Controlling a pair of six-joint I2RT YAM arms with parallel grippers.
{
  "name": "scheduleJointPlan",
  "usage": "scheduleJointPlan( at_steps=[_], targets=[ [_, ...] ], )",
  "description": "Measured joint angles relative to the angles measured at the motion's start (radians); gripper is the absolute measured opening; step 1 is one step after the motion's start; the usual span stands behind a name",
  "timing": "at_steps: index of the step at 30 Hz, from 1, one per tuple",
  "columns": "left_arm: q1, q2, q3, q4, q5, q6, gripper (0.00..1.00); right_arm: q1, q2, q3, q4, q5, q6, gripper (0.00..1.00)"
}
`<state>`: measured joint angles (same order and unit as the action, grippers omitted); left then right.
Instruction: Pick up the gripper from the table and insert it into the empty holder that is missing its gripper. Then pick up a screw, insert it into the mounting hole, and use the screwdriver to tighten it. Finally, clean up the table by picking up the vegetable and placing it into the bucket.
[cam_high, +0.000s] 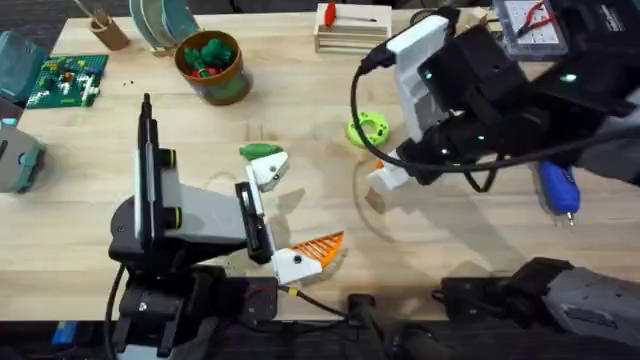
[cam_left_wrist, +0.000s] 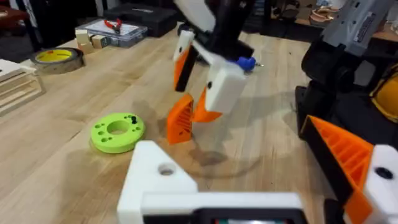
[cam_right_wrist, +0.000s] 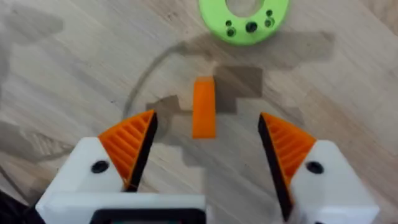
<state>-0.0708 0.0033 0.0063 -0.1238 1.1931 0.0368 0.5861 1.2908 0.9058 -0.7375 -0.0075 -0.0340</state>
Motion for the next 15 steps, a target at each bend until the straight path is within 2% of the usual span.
scheduleJointPlan(
  at_steps=[5,15],
  targets=[
    [0.000,0.000,0.000,0.000,0.000,0.000,0.993,0.000,0.033,0.000,0.015,0.004,-0.012,0.967],
    [0.000,0.000,0.000,0.000,0.000,0.000,0.993,0.000,0.040,0.000,0.030,0.007,-0.026,0.702]
  ],
)
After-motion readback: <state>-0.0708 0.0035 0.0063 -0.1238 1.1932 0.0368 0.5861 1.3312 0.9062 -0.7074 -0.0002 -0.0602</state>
